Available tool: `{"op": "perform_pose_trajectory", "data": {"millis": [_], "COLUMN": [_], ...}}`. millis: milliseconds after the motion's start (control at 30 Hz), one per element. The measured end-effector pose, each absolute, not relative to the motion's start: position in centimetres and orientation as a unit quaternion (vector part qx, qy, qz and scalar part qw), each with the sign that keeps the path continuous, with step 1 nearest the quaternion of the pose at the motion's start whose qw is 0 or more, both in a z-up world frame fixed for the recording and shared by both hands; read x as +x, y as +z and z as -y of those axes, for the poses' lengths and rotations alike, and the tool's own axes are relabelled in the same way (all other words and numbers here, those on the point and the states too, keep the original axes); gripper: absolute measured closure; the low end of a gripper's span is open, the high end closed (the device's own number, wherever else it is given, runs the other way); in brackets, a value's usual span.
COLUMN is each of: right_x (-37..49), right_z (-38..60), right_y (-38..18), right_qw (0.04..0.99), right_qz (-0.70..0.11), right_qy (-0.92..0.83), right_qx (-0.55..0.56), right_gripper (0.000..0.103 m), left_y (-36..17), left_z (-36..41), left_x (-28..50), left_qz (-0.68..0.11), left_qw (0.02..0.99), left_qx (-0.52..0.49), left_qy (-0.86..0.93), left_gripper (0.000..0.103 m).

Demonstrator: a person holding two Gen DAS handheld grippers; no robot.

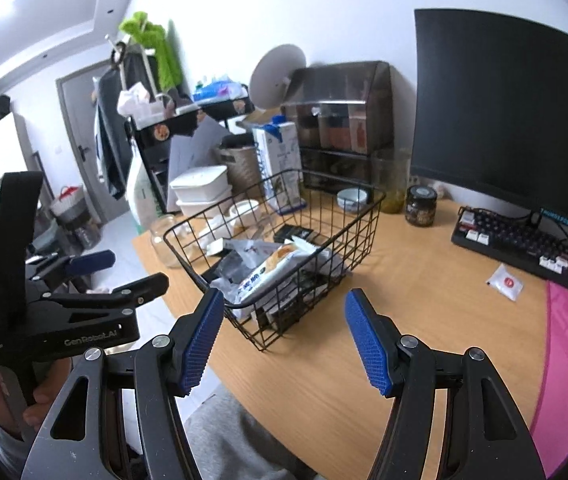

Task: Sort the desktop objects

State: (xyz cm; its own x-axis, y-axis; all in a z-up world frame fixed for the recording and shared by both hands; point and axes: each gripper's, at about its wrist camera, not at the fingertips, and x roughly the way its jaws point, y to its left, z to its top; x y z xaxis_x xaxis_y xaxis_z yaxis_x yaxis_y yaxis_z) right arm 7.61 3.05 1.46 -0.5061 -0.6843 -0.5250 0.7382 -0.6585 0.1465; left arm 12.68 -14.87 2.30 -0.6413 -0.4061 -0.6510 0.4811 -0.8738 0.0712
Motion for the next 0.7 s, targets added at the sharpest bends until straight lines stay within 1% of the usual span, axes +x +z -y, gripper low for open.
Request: {"op": "perform_pose_trajectory", "data": {"millis": [233,700], "right_x": [7.0,6.8], "right_z": [-2.7,-1.6], "right_y": [0.6,0.2], "right_qw": [0.404,0.4], "right_qz": [-0.051,-0.058], "right_qy": [-0.865,-0.866], "right_qx": [0.293,0.296], "right_gripper": [0.04,0.04], "left_y": [2.5,1.8], "left_z": [13.9,14.8], "left_x": [12.6,12.2], "left_qz": [-0.042,-0.061], "left_qw": [0.243,0.232], "left_qx": [0.342,0.353], "left_qy": [-0.907,-0.904], "left_gripper": [0.017,0.017]}}
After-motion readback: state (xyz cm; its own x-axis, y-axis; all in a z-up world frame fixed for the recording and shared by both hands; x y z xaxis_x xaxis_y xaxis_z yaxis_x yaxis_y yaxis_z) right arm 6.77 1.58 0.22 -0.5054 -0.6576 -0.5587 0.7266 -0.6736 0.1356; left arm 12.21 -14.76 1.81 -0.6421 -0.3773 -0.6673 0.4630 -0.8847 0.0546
